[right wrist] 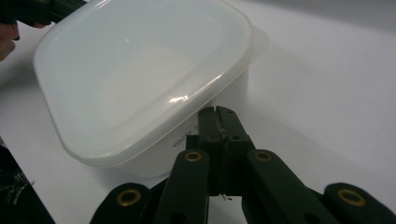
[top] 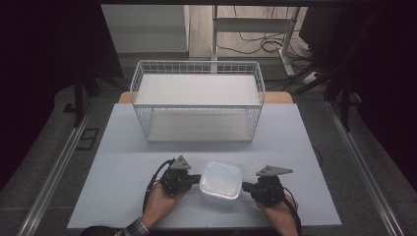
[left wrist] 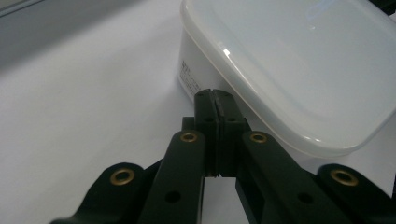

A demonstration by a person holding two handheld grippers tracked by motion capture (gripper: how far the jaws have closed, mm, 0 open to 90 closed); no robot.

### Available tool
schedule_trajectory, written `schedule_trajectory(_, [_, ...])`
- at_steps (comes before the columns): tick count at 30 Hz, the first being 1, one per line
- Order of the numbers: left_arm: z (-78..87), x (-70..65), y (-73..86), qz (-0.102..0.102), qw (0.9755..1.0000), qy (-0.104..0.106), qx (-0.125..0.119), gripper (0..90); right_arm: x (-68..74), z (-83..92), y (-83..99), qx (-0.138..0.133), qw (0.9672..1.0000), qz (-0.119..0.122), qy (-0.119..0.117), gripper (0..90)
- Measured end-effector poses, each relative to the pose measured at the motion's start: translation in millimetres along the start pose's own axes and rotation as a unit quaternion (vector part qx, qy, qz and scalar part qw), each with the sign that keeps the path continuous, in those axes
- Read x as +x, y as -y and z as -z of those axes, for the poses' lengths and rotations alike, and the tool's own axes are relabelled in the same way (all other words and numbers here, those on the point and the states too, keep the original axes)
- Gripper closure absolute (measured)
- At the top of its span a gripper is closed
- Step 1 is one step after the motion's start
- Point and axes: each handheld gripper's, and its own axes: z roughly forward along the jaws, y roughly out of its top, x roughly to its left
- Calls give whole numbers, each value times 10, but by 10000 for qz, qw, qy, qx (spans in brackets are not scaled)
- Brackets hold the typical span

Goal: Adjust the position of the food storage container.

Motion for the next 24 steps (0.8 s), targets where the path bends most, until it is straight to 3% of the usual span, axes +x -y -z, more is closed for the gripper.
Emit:
schedule_trajectory(6, [186, 70, 177, 335, 9993, -139, -60, 896, 90, -206, -178, 54, 9996, 192, -175, 895])
schedule_trajectory(18, [321, 95, 282, 367, 9988, -334, -40, 875, 161, -345, -282, 100, 9989, 326, -325, 889])
schedule_trajectory(21, [367, 120, 288, 324, 9982, -491, -80, 807, 153, -280, -283, 51, 9988, 485, -69, 862])
schedule_trajectory(22, [415, 138, 301, 374, 9979, -516, -145, 728, 130, -204, -285, -77, 9984, 556, 51, 827])
schedule_trajectory(24, [442, 148, 312, 395, 9976, -533, -174, 649, 117, -178, -282, -144, 9983, 561, 63, 809])
